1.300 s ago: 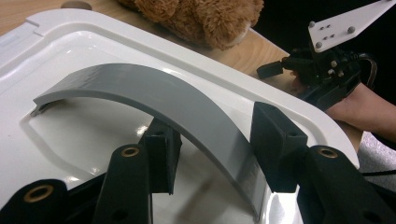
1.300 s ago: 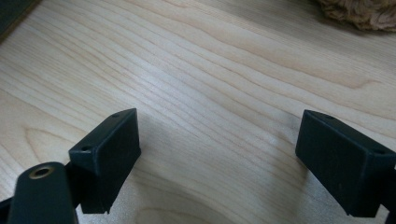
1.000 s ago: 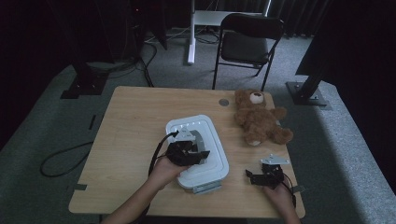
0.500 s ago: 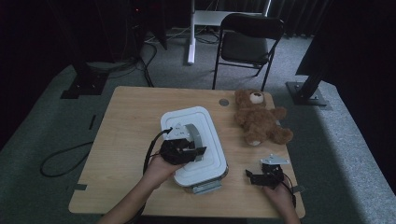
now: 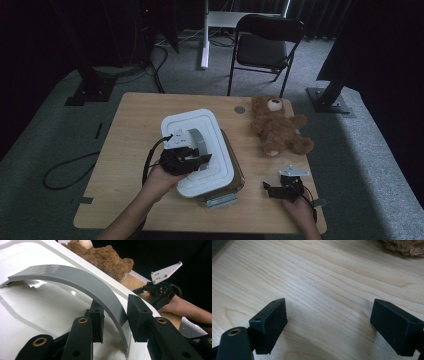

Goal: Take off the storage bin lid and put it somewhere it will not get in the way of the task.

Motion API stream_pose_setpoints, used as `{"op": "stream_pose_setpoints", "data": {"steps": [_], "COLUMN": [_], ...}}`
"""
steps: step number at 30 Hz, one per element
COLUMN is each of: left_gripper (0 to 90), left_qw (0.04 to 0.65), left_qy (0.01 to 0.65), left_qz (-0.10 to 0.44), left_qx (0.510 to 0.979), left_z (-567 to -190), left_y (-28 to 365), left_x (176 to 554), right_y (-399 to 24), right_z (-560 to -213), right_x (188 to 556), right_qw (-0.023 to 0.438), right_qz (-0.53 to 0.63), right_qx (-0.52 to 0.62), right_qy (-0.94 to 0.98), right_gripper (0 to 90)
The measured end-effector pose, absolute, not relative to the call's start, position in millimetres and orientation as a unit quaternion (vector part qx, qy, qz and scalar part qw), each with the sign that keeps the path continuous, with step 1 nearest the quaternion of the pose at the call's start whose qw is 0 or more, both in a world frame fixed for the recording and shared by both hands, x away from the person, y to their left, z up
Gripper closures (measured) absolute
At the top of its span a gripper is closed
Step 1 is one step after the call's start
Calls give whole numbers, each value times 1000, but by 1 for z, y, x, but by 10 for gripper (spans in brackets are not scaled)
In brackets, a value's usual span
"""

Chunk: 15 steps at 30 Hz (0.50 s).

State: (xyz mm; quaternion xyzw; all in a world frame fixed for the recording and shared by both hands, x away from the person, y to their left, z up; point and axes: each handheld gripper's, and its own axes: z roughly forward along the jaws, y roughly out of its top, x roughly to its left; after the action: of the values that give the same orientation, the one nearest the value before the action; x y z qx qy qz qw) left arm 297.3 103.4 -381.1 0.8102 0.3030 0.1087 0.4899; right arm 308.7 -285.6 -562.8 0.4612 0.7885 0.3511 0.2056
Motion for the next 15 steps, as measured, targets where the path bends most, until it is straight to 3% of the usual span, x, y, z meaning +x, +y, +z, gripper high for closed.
{"op": "stream_pose_setpoints", "data": {"steps": [15], "left_gripper": [683], "left_qw": [485], "left_qy": [323], "left_qz": [138], "left_qx": [801], "left_z": [-379], "left_y": [142], "left_x": [288], "right_y": [-286], "right_z": [-563], "right_x": [309], "right_qw": [205], "right_qz": [351], "right_qx": [462], "right_qy": [788], "right_gripper": [130]}}
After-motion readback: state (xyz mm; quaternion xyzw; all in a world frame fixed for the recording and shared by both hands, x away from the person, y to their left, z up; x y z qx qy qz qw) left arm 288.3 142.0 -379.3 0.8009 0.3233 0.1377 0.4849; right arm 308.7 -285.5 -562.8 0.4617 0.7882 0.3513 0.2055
